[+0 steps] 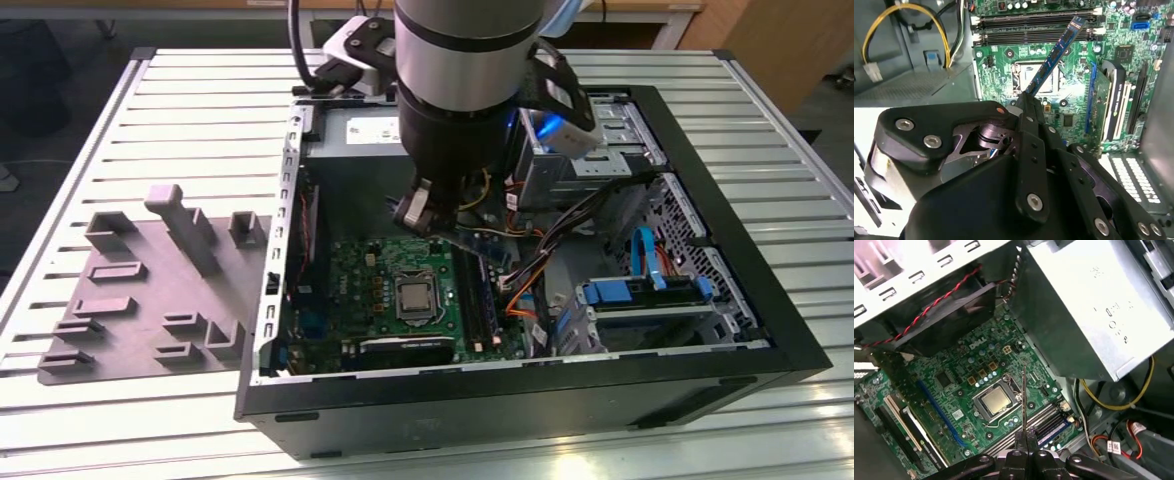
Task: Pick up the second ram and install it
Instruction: 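Insert the second ram into the second slot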
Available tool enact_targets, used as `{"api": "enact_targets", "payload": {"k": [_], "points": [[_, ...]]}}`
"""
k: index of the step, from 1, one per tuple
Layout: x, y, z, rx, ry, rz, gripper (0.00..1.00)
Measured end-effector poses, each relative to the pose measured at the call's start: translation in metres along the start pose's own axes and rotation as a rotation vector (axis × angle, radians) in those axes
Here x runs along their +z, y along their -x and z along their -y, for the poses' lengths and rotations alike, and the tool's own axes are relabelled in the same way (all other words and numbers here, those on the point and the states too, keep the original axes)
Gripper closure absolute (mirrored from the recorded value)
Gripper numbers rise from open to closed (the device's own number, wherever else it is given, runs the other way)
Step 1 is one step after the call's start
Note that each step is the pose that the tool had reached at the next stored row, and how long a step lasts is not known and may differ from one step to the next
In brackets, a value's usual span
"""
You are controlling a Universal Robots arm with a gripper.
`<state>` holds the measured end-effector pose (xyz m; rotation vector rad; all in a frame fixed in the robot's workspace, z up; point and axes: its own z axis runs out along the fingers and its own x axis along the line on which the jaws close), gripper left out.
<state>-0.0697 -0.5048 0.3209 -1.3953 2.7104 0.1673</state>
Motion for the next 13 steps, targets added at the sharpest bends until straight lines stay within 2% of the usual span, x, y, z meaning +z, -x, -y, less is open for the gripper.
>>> {"api": "enact_targets", "payload": {"k": [13], "points": [[0.0012, -0.0003, -0.0001, 0.156, -0.0202, 0.0090, 0.89]]}}
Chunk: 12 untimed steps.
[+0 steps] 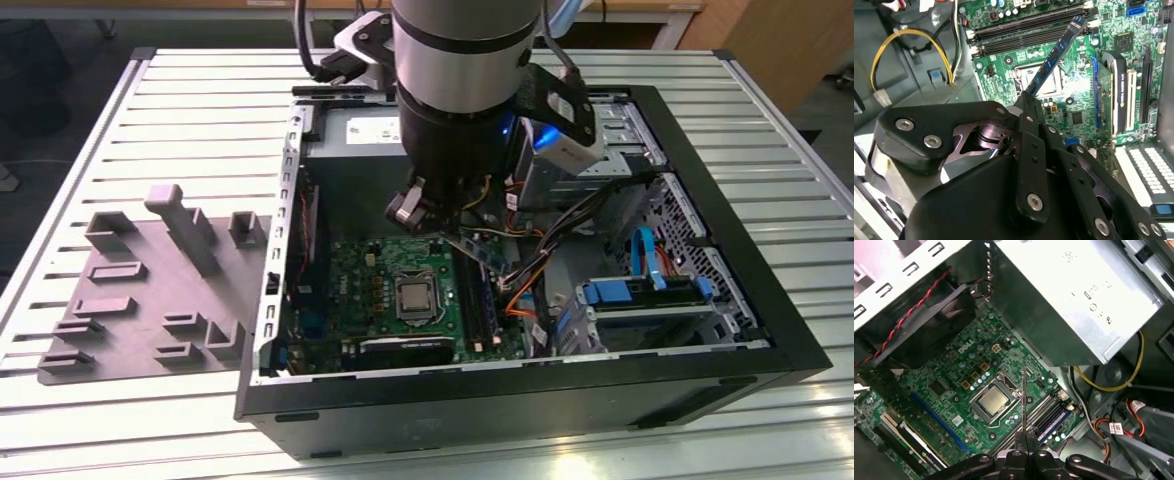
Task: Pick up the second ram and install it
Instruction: 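Insert the second ram into the second slot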
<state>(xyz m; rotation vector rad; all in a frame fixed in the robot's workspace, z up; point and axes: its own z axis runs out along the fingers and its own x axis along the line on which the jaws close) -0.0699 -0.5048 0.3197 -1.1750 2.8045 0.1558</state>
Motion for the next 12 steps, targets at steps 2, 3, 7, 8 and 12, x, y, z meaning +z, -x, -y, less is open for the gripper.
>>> {"api": "enact_targets", "payload": {"k": [2, 3, 7, 8, 12], "points": [[0.0001, 0.0000, 0.0000, 0.022, -0.0029, 0.0013, 0.89], [0.0002, 0.0000, 0.0000, 0.032, -0.0041, 0.0018, 0.89], [0.0003, 0.0000, 0.0000, 0.070, -0.0092, 0.0040, 0.89], [0.0003, -0.0001, 0.0000, 0.077, -0.0101, 0.0044, 0.89], [0.0004, -0.0001, 0.0000, 0.107, -0.0140, 0.0061, 0.89]]}}
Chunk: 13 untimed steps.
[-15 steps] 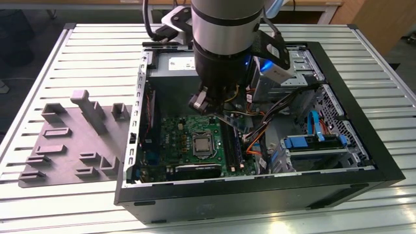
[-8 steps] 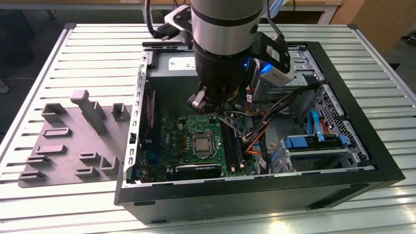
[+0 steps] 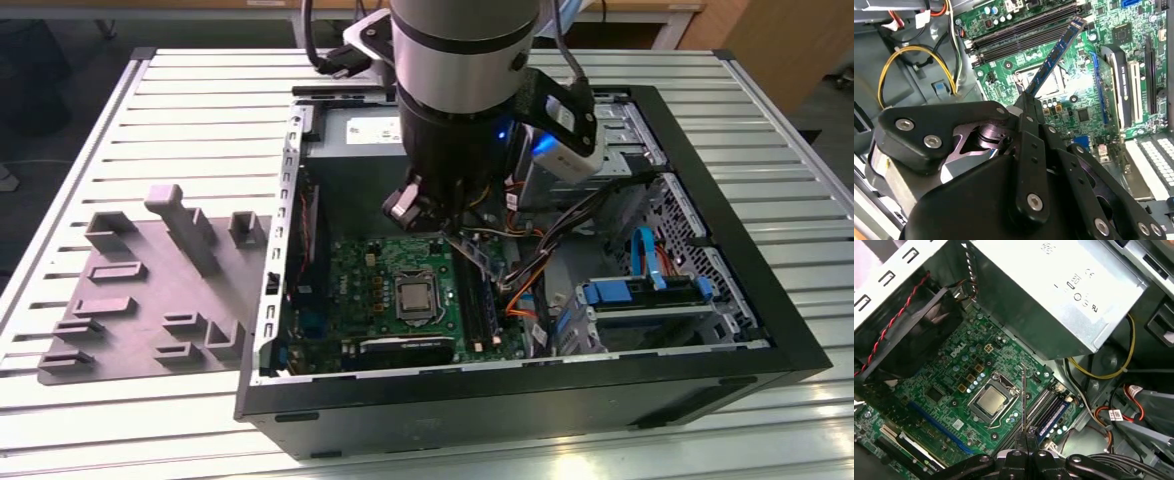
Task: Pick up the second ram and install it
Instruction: 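Insert the second ram into the second slot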
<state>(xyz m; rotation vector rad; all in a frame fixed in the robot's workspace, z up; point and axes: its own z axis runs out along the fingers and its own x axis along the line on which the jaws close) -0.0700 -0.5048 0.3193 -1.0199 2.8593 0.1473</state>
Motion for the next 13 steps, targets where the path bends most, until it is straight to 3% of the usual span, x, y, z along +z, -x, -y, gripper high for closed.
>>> {"api": "enact_targets", "payload": {"k": [13], "points": [[0.0003, 0.0000, 0.0000, 0.092, -0.0119, 0.0053, 0.89]]}}
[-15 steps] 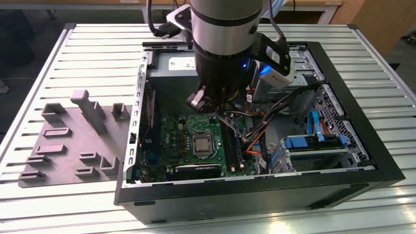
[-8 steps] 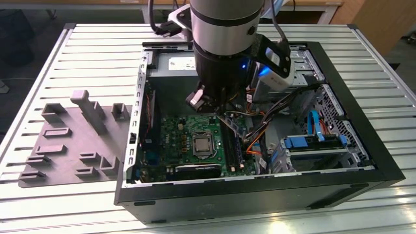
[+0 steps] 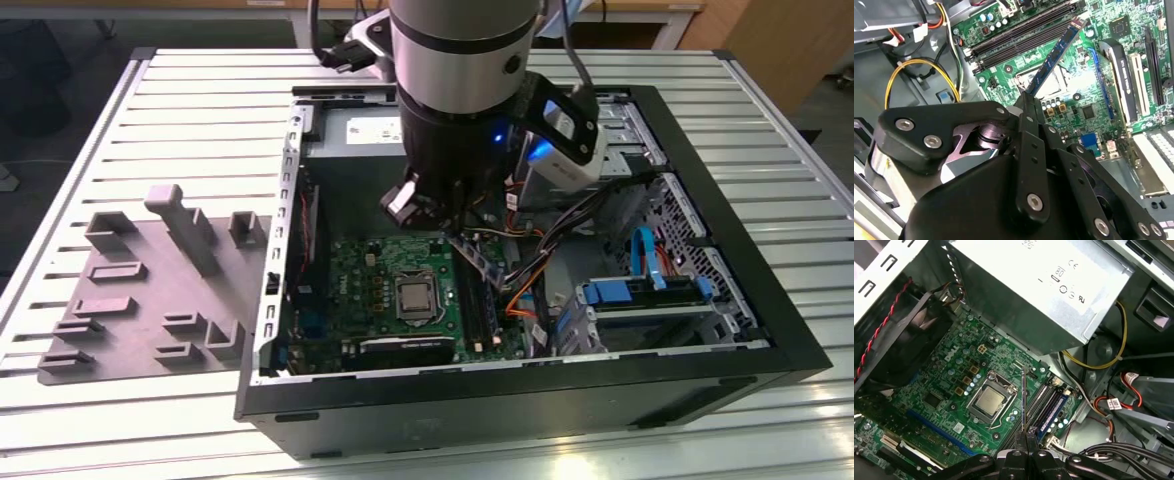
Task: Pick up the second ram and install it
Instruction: 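Insert the second ram into the second slot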
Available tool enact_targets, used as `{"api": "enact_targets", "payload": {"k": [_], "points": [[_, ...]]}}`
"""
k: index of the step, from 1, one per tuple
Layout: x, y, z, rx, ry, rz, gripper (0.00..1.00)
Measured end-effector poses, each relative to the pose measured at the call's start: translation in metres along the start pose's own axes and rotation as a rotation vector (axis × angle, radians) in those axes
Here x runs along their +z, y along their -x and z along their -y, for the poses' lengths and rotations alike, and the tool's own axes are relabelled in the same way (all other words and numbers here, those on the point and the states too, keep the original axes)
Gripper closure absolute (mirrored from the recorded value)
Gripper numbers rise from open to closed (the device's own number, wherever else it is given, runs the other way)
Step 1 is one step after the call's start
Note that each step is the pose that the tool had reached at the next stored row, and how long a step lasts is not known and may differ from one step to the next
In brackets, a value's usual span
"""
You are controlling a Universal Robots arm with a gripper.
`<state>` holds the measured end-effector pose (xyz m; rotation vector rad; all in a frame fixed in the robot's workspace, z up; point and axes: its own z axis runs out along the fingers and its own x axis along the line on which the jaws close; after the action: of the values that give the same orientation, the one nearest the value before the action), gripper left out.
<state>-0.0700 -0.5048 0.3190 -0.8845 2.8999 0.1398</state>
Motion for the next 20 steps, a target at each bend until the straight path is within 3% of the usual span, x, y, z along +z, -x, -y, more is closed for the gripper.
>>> {"api": "enact_targets", "payload": {"k": [20], "points": [[0.0002, 0.0000, 0.0000, 0.145, -0.0188, 0.0083, 0.89]]}}
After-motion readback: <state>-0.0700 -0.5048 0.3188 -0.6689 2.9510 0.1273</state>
